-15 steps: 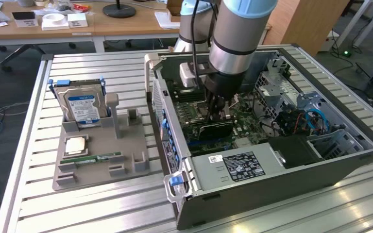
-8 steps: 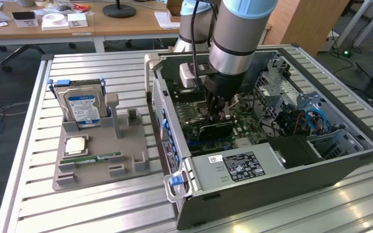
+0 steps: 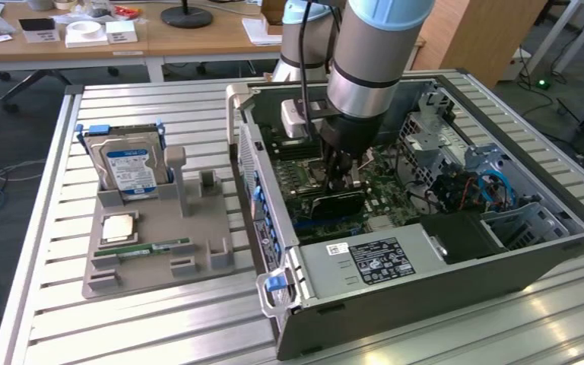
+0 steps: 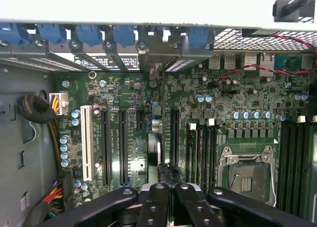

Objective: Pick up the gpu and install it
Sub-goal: 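Press down on the gpu until it lock into place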

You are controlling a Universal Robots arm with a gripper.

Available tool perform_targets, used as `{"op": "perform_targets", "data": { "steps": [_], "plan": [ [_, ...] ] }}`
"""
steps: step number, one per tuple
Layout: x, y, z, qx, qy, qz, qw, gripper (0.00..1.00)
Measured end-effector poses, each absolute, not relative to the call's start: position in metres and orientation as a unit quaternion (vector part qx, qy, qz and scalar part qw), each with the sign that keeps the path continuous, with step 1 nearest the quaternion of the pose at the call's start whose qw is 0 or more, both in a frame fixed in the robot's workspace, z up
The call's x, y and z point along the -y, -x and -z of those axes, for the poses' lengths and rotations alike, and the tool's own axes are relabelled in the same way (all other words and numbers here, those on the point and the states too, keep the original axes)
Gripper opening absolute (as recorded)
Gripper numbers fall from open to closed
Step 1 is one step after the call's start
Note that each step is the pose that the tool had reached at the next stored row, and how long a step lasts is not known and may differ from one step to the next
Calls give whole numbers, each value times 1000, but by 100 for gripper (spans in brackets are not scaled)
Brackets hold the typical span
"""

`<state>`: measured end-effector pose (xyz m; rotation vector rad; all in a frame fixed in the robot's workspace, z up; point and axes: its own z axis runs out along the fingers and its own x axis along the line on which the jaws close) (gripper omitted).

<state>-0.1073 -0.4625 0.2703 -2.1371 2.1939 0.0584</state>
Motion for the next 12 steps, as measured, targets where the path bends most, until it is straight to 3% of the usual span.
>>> {"op": "perform_targets", "data": {
  "steps": [12],
  "plan": [
    [464, 107, -270, -716, 697, -19, 39, 11]
  ]
}}
